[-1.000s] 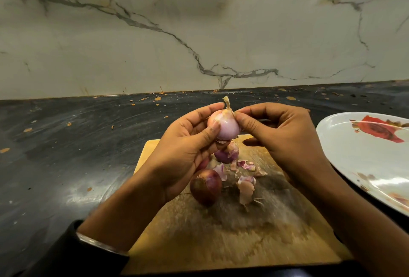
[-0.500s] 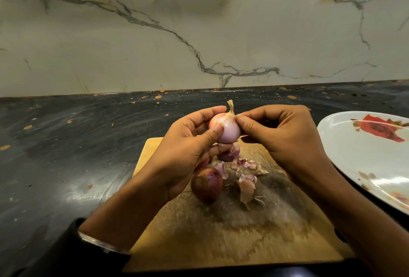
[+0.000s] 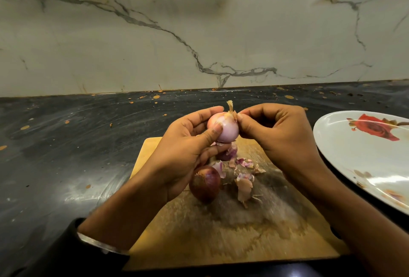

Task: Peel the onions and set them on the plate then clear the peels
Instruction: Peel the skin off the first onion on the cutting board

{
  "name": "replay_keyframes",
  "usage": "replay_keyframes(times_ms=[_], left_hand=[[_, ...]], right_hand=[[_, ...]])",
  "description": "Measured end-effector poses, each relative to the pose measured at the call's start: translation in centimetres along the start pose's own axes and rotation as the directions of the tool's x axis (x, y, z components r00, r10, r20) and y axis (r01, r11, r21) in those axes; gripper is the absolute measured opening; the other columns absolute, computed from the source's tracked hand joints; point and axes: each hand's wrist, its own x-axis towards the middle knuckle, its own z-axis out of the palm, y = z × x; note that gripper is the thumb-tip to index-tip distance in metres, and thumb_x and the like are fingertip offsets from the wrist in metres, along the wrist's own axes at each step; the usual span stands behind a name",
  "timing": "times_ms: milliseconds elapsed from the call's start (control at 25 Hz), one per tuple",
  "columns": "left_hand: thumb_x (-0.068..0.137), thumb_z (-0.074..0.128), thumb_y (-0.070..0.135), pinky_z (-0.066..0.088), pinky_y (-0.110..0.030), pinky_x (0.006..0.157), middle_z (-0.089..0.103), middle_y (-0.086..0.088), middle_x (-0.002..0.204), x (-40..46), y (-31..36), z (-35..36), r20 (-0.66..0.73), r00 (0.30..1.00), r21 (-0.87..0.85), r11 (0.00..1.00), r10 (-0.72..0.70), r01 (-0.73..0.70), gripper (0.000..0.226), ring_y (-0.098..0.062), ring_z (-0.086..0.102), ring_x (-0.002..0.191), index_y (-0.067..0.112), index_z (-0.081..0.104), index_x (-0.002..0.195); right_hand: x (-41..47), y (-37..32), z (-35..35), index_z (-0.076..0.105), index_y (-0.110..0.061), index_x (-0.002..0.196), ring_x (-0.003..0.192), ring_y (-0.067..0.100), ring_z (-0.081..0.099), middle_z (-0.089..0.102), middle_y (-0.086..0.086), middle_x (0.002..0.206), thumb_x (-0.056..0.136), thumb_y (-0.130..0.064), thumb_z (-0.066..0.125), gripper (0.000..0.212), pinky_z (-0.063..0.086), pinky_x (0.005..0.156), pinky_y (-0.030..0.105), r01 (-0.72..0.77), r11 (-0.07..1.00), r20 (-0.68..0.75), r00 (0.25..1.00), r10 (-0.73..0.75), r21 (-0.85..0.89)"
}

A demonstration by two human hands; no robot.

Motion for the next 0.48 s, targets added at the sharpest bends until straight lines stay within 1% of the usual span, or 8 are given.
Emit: replay_keyframes(times_ms=[80, 160, 240, 320, 400, 480], left_hand=[[0.081, 0.06, 0.01, 0.059, -0.033, 0.085, 0.07, -0.012, 0.121, 0.14, 0.32, -0.18, -0.011, 1.0, -0.032, 0.999, 0.01, -0.011, 0.052, -0.028, 0.069, 0.11, 0.006, 0.057, 0.132], [0.082, 0.059, 0.01, 0.059, -0.033, 0.087, 0.07, -0.011, 0.121, 0.14, 0.52, -0.27, -0.001, 1.0, -0.026, 0.999, 0.021, -0.021, 0.05, -0.026, 0.068, 0.111, 0.007, 0.057, 0.132], [0.084, 0.058, 0.009, 0.058, -0.035, 0.09, 0.07, -0.009, 0.123, 0.04, 0.42, -0.12, 0.029, 0.999, -0.015, 1.0, 0.019, -0.018, 0.047, -0.025, 0.068, 0.112, 0.01, 0.058, 0.131], [0.083, 0.059, 0.012, 0.058, -0.034, 0.09, 0.069, -0.006, 0.124, -0.09, 0.22, 0.12, 0.058, 0.998, -0.016, 1.0, 0.012, -0.011, 0.044, -0.024, 0.068, 0.112, 0.015, 0.061, 0.127], [0.078, 0.064, 0.012, 0.06, -0.034, 0.085, 0.069, -0.007, 0.123, -0.22, 0.27, 0.36, 0.064, 0.998, -0.018, 1.0, 0.008, -0.007, 0.045, -0.027, 0.068, 0.111, 0.018, 0.063, 0.123], [0.074, 0.067, 0.009, 0.061, -0.035, 0.081, 0.069, -0.011, 0.122, -0.27, 0.31, 0.35, 0.05, 0.999, -0.018, 1.0, 0.006, -0.005, 0.05, -0.03, 0.069, 0.109, 0.015, 0.063, 0.123]], right_hand=[[-0.11, -0.38, 0.14, 0.078, -0.01, 0.094, 0.078, 0.015, 0.075, 0.078, 0.003, 0.083, 0.087, -0.015, 0.074, 0.01, 0.06, 0.068, 0.025, -0.067, 0.986, 0.036, 0.997, 0.062, 0.154], [-0.04, -0.49, 0.09, 0.077, -0.007, 0.096, 0.08, 0.015, 0.075, 0.077, 0.006, 0.086, 0.087, -0.01, 0.072, 0.01, 0.059, 0.067, 0.022, -0.128, 0.966, 0.056, 0.991, 0.118, 0.226], [0.12, -0.33, 0.13, 0.075, -0.007, 0.094, 0.076, 0.011, 0.073, 0.076, 0.007, 0.084, 0.09, -0.008, 0.069, 0.007, 0.057, 0.065, 0.019, -0.143, 0.97, 0.048, 0.99, 0.136, 0.195], [0.1, -0.29, 0.4, 0.072, -0.011, 0.091, 0.071, 0.007, 0.069, 0.073, 0.004, 0.082, 0.093, -0.009, 0.067, 0.006, 0.055, 0.063, 0.017, -0.13, 0.981, 0.044, 0.991, 0.125, 0.147], [-0.01, -0.27, 0.64, 0.07, -0.013, 0.091, 0.07, 0.005, 0.067, 0.072, 0.002, 0.082, 0.095, -0.009, 0.064, 0.008, 0.054, 0.063, 0.016, -0.135, 0.978, 0.039, 0.991, 0.13, 0.159], [-0.01, -0.19, 0.67, 0.07, -0.01, 0.096, 0.071, 0.005, 0.067, 0.072, 0.004, 0.085, 0.096, -0.01, 0.062, 0.007, 0.054, 0.062, 0.016, -0.152, 0.973, 0.038, 0.988, 0.147, 0.175]])
